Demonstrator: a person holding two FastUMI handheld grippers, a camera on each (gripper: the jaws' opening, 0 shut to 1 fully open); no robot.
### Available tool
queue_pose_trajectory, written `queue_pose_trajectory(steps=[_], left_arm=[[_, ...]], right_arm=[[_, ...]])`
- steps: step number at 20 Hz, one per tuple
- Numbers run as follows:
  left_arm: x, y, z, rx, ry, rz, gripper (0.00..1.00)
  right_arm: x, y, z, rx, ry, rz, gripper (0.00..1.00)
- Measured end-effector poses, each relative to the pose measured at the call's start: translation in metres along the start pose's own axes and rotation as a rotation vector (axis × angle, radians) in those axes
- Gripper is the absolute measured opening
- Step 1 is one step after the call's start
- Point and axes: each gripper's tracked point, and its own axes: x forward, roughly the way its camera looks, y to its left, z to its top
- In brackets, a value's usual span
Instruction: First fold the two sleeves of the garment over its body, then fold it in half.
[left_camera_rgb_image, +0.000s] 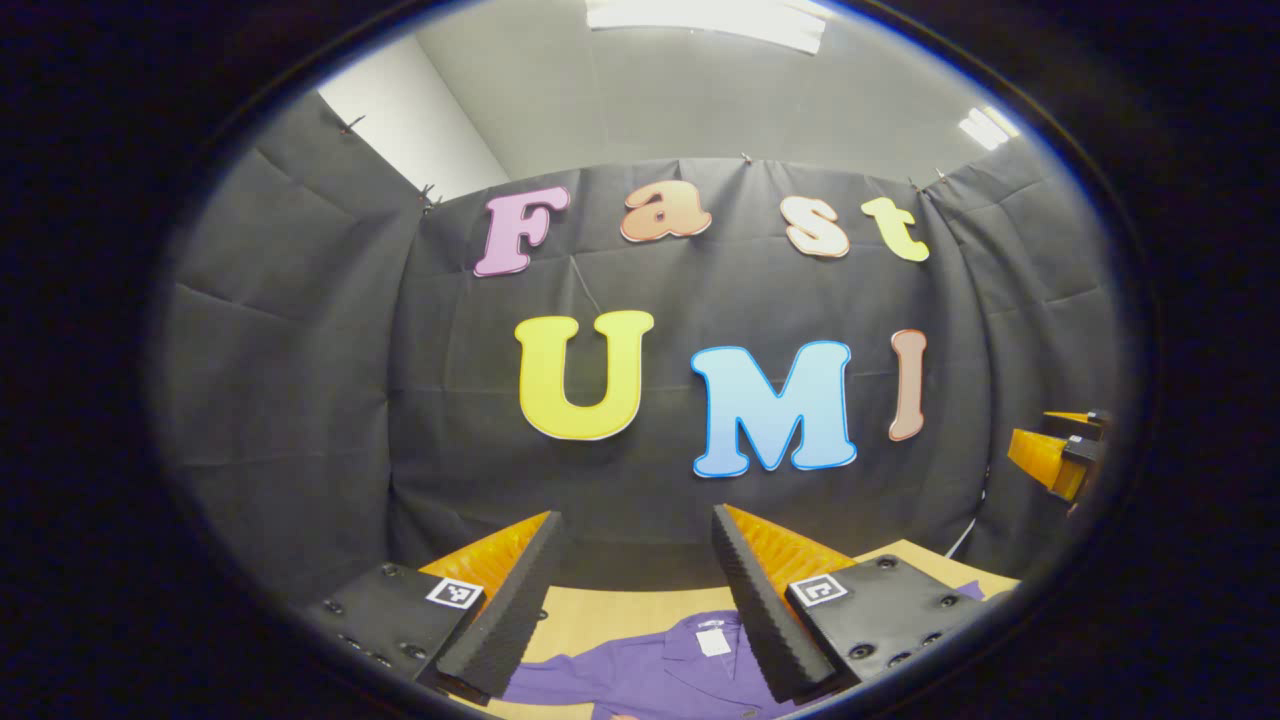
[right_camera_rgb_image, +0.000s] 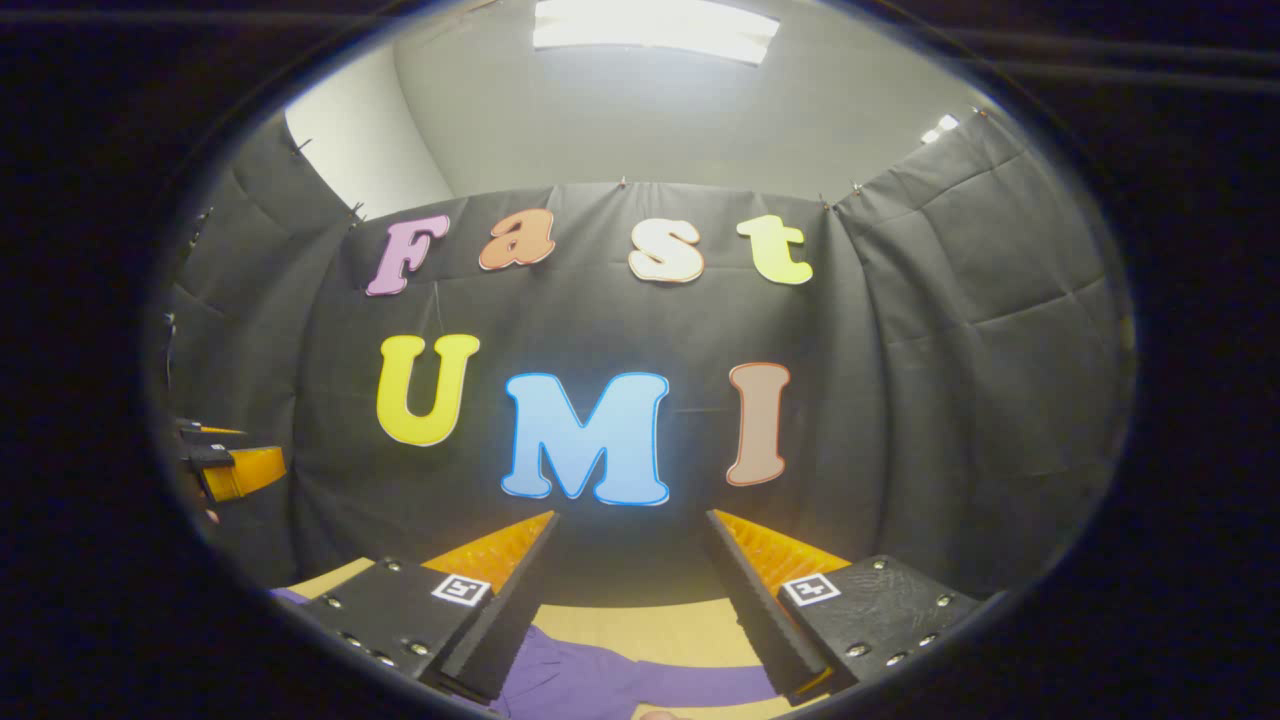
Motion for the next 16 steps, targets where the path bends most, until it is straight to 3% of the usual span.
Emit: queue_pose_trajectory(steps=[1, 6, 11, 16], left_arm=[[0.001, 0.002, 0.0, 0.002, 0.001, 0.002, 0.92], [0.001, 0.006, -0.004, 0.006, 0.014, 0.012, 0.92], [0.005, 0.007, -0.01, 0.015, 0.033, 0.017, 0.92], [0.012, 0.014, -0.021, 0.029, 0.058, 0.036, 0.92]], right_arm=[[0.001, -0.001, -0.002, 0.001, 0.005, 0.002, 0.87], [0.012, -0.011, -0.029, 0.008, 0.06, -0.019, 0.9], [0.02, -0.052, -0.093, 0.024, 0.188, -0.099, 0.94], [0.026, -0.096, -0.145, 0.044, 0.27, -0.183, 0.91]])
